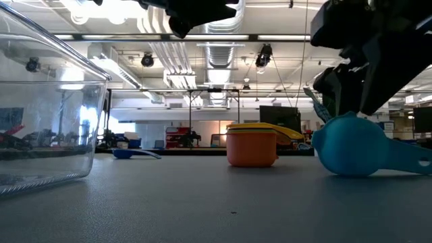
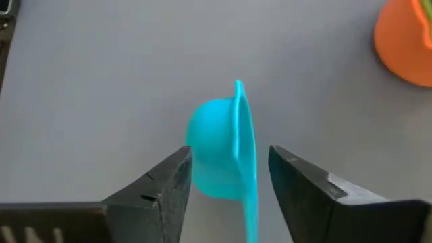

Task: Nest measuring cups in basket
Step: Stack the light blue measuring cup on top of the yellow measuring cup, then stack the red measuring cup on top of the light blue measuring cup

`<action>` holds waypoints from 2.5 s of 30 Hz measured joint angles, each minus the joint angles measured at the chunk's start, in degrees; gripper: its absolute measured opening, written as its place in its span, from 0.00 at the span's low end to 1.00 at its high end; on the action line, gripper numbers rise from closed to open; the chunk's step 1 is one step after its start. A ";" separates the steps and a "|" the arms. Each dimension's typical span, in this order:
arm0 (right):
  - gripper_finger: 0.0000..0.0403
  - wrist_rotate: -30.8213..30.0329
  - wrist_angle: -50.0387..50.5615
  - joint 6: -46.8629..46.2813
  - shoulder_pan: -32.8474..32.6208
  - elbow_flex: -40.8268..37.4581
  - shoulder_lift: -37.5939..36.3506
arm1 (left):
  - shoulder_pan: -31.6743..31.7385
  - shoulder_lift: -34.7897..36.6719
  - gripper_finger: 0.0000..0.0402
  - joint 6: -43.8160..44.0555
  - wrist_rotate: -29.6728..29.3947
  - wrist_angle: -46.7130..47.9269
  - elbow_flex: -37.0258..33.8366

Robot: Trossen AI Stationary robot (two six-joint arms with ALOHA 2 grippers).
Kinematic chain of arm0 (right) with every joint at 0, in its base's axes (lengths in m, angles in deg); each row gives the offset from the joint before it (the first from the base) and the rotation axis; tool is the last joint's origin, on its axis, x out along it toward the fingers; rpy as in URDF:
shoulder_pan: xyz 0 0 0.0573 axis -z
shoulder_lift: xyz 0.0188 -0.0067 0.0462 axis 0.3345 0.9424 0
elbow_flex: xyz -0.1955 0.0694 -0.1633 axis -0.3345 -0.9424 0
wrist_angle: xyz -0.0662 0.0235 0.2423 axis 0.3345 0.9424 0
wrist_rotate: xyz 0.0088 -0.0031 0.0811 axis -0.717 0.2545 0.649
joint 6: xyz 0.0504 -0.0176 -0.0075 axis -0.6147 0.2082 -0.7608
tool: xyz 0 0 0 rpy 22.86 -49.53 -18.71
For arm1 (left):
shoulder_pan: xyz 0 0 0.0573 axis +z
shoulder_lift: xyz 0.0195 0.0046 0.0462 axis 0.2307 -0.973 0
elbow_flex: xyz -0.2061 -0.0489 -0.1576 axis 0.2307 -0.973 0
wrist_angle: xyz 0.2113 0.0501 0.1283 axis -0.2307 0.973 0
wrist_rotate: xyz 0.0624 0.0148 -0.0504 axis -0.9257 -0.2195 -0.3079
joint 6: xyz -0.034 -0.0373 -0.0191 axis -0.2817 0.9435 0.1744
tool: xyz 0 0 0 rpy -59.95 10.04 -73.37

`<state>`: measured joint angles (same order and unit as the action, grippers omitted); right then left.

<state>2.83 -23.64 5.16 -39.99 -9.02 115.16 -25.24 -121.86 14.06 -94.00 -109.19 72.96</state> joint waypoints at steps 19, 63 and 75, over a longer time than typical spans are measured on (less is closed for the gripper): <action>0.03 -3.06 2.20 0.28 -0.04 0.51 -0.19 | 0.02 0.00 0.36 -0.66 -0.28 0.17 0.01; 0.15 -34.57 11.94 39.84 3.08 19.96 16.87 | -0.07 2.27 0.36 -1.24 -4.86 -0.11 0.01; 0.46 -32.50 13.05 34.83 5.81 19.11 8.04 | -0.20 2.39 0.36 -1.10 -4.84 2.31 -0.01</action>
<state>-29.67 -10.59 39.99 -34.18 10.09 123.20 -25.44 -119.47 12.96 -98.84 -106.87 72.95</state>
